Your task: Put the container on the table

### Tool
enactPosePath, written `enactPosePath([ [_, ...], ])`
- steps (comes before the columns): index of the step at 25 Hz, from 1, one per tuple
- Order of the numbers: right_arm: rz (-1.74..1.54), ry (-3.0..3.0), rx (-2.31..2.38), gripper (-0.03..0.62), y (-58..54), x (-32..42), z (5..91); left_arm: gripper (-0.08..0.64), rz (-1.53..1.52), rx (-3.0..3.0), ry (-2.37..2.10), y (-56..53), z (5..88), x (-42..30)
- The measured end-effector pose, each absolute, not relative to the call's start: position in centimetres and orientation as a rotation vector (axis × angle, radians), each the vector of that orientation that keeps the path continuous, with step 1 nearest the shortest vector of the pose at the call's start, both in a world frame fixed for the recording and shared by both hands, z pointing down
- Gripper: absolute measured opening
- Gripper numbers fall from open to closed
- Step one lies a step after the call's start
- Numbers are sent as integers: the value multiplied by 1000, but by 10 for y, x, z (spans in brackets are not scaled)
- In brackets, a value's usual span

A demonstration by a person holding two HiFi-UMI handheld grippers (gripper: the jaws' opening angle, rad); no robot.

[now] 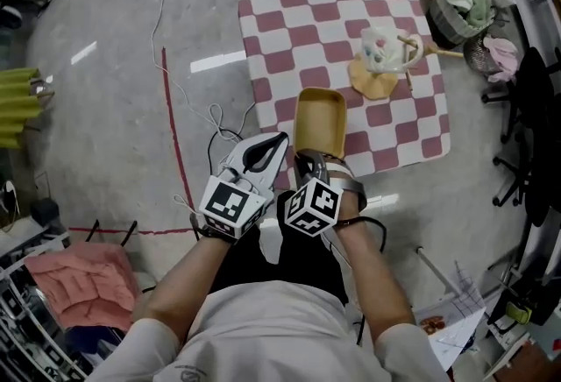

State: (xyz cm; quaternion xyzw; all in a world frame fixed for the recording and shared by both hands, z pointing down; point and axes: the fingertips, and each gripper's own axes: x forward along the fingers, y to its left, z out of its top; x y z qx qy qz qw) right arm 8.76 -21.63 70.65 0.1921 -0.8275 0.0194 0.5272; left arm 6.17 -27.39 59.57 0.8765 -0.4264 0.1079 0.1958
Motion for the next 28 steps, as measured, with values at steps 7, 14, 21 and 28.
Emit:
enactPosePath([
  [7,63,-1962,420,37,-232,90,755,6,341,2396,-1214,-288,632,62],
  [14,54,-1934,417,38,-245,92,790,6,363,2360,-1215,-292,654,61],
  [21,74,-1918,434,40,-251,95,812,6,380,2335,-1209,-288,666,57],
  [28,114,-1936,468,43,-253,94,815,6,369,2337,-1198,-286,667,54],
])
